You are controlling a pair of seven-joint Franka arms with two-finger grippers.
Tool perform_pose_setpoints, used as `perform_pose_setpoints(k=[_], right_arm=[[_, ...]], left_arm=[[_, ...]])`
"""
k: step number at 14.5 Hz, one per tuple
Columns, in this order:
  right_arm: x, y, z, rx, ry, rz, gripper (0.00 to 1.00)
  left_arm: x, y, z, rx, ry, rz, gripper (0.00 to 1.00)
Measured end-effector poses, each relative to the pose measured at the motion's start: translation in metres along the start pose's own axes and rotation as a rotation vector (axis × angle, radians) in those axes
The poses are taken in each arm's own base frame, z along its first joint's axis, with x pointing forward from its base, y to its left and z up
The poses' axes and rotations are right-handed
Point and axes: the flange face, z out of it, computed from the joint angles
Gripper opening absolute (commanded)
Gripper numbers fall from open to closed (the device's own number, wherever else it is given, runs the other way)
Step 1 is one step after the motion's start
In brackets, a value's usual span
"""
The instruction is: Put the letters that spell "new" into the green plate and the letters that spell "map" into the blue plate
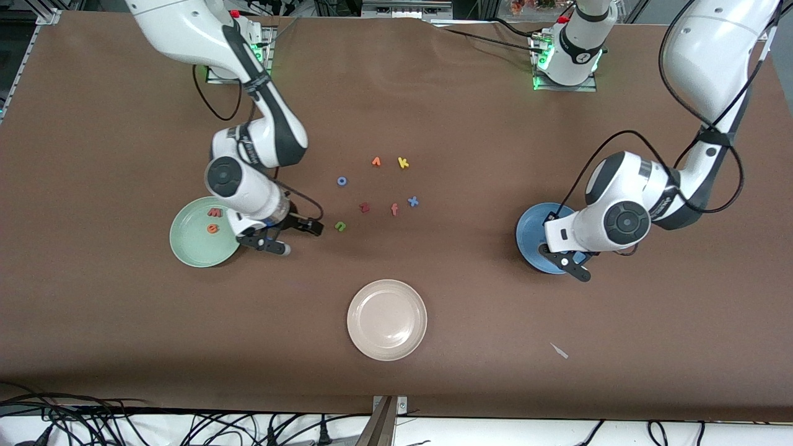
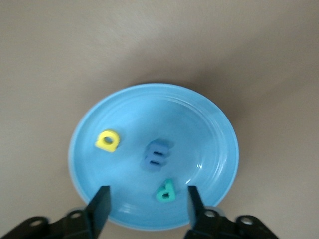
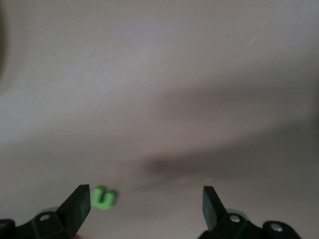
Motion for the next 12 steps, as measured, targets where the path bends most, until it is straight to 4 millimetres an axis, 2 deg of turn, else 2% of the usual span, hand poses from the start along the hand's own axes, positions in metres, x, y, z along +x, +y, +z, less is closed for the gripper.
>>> perform_pose_setpoints(k=[3,5,7,9,12], right_arm=[[-0.013,-0.032,0.012,0.006,0.004,0.154,1.00],[-0.022,-0.051,0.023,0.007,0.004,0.207,1.00],[-0.028,-0.060,0.035,-0.001,0.000,0.227,1.00],[-0.029,-0.059,0.048,-0.016,-0.008,0.235,0.97],[-0.030,-0.057,0.056,-0.026,-0.013,0.234,0.76]], left_arm=[[-0.011,0.010,-0.078,0.048,0.000,-0.006,1.00],[-0.024,0.016,-0.137,0.071,-0.010,-0.018,1.00],[-0.042,0.019,-0.192,0.063,-0.018,-0.042,1.00],[-0.059,0.017,-0.228,0.002,-0.017,-0.069,1.00],[-0.080,0.001,-0.254,-0.061,0.002,-0.106,1.00]])
